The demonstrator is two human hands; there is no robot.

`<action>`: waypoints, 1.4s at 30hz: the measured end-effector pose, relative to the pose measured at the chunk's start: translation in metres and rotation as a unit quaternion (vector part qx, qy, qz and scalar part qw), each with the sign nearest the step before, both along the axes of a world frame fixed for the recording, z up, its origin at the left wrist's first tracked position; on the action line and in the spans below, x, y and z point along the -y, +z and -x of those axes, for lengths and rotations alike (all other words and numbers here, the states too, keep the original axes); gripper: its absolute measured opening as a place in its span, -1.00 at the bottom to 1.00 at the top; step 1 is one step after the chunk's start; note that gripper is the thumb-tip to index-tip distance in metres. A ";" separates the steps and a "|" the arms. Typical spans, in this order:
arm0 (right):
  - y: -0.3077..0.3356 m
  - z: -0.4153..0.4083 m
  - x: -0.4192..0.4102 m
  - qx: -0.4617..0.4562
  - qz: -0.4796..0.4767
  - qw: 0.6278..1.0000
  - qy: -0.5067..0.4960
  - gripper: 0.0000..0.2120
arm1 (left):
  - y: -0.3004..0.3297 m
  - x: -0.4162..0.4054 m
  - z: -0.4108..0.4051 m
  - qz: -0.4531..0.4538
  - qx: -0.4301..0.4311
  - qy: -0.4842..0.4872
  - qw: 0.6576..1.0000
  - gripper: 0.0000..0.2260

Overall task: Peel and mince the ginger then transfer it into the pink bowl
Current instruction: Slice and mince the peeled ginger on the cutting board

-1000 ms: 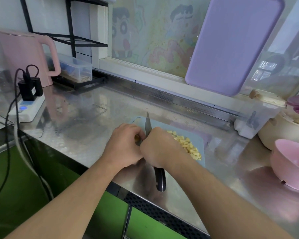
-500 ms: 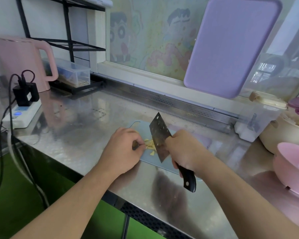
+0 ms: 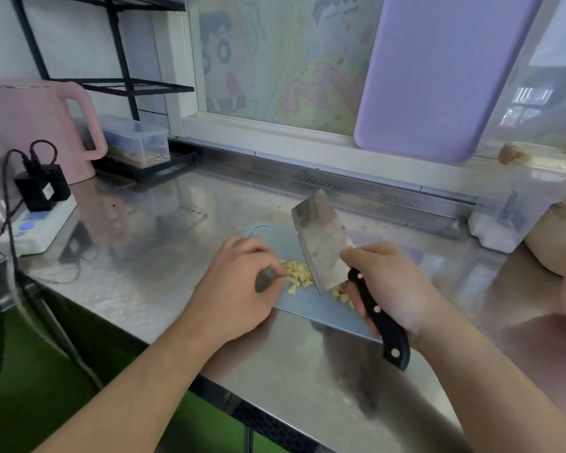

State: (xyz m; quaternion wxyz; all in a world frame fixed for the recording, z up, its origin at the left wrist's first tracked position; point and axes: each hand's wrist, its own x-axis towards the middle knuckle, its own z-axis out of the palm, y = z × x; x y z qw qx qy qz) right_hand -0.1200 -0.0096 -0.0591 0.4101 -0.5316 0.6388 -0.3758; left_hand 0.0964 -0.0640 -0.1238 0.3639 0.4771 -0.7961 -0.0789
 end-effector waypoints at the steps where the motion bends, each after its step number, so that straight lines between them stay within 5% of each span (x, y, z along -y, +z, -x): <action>1: 0.000 0.000 0.000 0.008 0.008 1.000 0.001 -0.64 | -0.001 0.001 0.001 0.004 0.010 -0.010 1.000 -0.97; 13: -0.006 0.002 -0.003 0.022 0.006 1.000 -0.011 -0.72 | 0.006 0.000 0.006 -0.047 0.028 -0.050 0.997 -0.91; 20: -0.005 0.000 -0.005 0.036 0.012 0.999 -0.010 -0.72 | 0.014 0.005 0.021 -0.045 0.167 -0.023 0.985 -0.89; 30: -0.006 0.000 -0.003 0.052 0.026 0.998 -0.008 -0.72 | 0.003 0.002 0.016 -0.034 -0.032 0.020 0.999 -0.83; 42: -0.008 -0.002 -0.005 0.052 0.038 0.998 -0.010 -0.72 | 0.015 0.003 0.024 -0.098 0.098 0.035 0.990 -0.95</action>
